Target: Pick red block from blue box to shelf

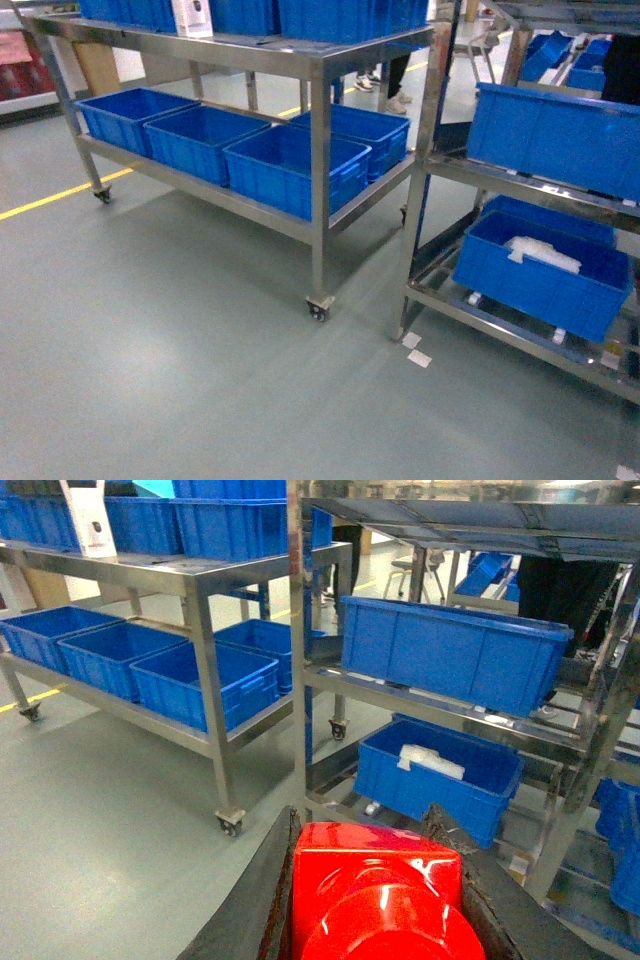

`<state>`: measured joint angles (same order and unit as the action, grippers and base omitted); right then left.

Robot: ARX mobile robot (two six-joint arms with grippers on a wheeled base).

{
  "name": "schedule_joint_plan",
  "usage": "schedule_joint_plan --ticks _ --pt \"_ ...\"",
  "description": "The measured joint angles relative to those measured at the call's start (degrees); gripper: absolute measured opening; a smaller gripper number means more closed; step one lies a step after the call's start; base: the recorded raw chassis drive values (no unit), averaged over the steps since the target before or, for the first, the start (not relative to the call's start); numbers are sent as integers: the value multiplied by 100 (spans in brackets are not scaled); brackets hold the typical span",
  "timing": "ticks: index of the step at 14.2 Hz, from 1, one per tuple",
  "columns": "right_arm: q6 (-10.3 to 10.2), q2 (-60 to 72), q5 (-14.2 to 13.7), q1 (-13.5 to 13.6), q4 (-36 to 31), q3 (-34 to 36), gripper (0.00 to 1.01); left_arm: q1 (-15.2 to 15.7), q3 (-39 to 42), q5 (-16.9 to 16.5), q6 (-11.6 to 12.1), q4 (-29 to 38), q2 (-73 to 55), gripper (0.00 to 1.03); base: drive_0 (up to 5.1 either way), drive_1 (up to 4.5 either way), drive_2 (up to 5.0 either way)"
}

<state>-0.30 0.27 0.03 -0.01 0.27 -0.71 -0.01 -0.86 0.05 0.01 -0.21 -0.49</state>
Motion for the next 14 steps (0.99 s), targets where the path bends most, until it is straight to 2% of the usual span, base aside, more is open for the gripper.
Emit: schedule_joint_plan --ticks 14 --pt "0 0 0 0 0 0 28 0 0 -2 0 0 0 98 -150 -150 -150"
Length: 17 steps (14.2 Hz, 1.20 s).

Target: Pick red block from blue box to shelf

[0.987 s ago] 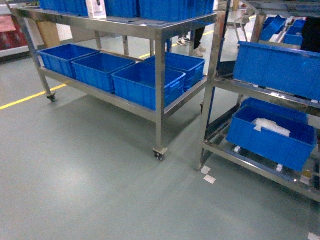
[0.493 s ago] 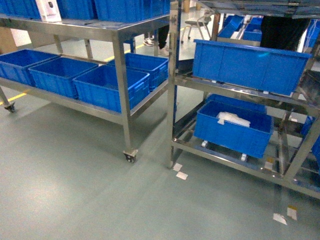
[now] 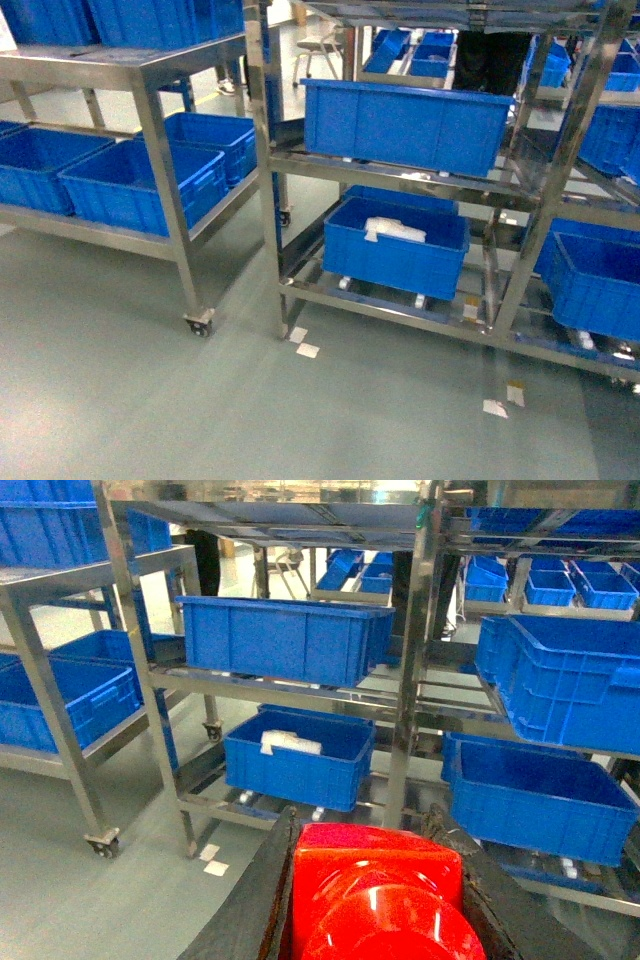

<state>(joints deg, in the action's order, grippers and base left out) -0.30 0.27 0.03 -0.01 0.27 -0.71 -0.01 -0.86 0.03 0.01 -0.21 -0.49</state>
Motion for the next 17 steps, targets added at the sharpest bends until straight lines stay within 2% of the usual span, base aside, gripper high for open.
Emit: schedule_joint_plan --ticks 17 --pt "0 0 0 0 2 0 28 0 0 2 0 2 0 98 -146 -146 -146"
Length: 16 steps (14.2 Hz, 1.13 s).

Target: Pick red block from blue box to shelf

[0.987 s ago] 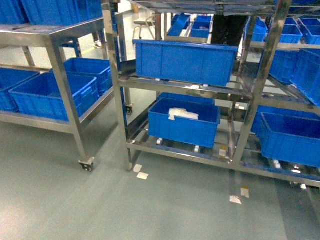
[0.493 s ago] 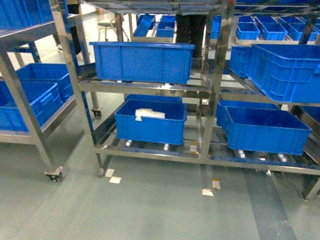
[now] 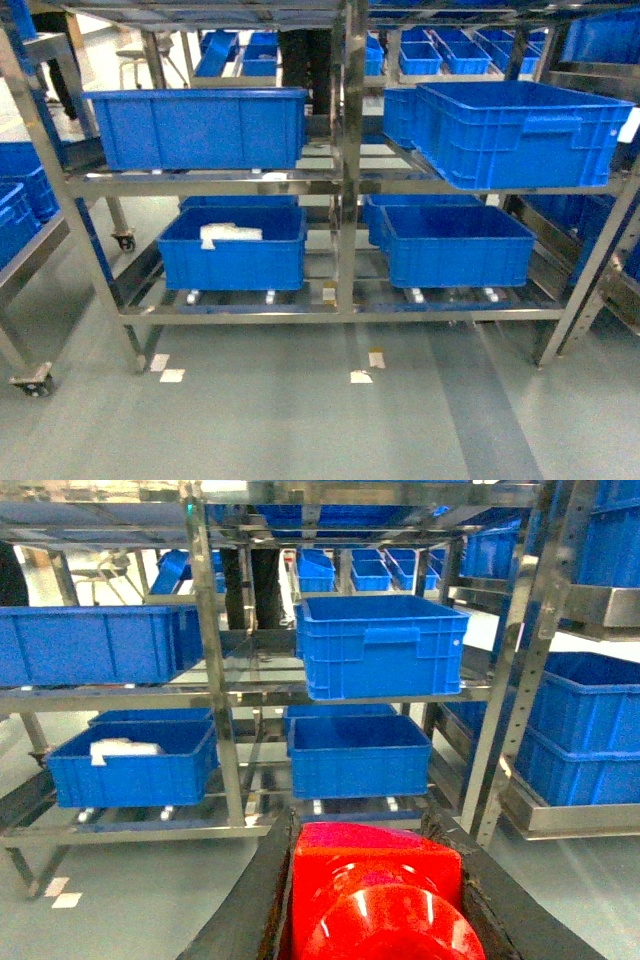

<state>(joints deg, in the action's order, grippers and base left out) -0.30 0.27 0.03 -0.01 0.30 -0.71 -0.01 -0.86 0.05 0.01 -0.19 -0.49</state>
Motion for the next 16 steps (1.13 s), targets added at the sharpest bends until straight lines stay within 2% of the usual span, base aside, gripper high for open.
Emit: schedule_joint_plan --ticks 4,9,16 --pt "0 0 -2 -2 0 0 28 -7 0 -7 2 -2 0 98 -81 -40 -122" --pt "0 0 0 0 0 0 28 -4 0 -2 0 -2 0 98 -10 394 -415" --pt "-2 0 -4 0 -2 0 28 -4 0 -2 0 9 0 98 217 261 -491"
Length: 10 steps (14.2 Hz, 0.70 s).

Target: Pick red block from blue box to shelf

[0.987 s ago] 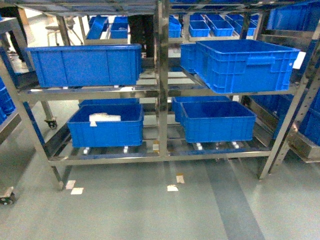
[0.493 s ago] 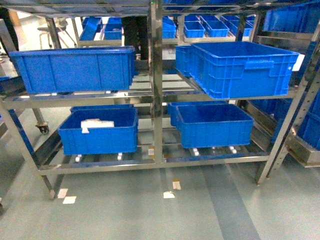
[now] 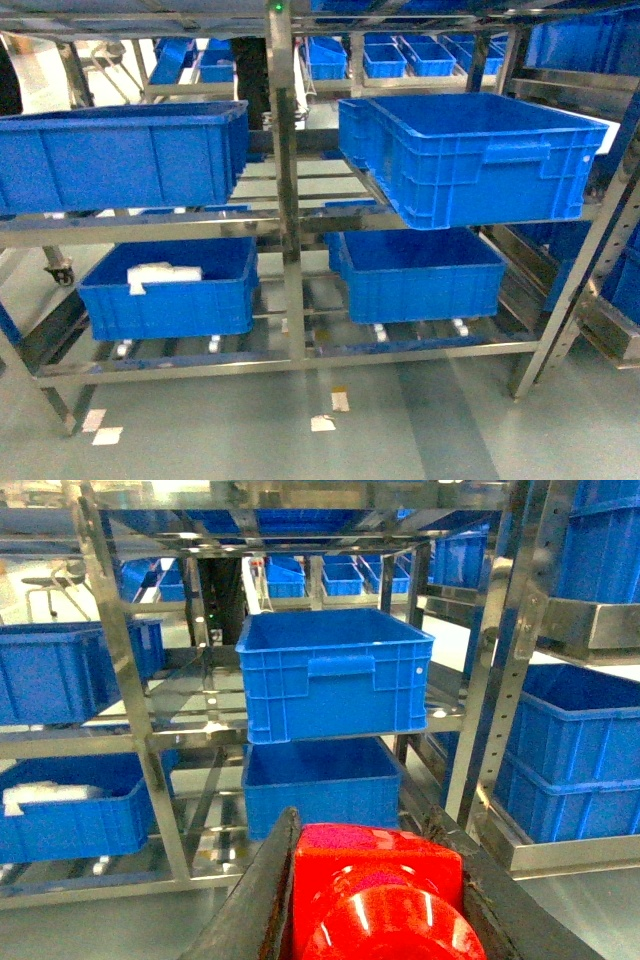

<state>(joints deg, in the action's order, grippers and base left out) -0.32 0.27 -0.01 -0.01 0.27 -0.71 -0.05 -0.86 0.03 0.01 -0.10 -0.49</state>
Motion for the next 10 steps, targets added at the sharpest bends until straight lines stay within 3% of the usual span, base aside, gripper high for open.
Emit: schedule_joint_plan --ticks 10 --pt "2 0 2 0 2 0 28 2 0 0 0 -17 0 98 11 426 -404"
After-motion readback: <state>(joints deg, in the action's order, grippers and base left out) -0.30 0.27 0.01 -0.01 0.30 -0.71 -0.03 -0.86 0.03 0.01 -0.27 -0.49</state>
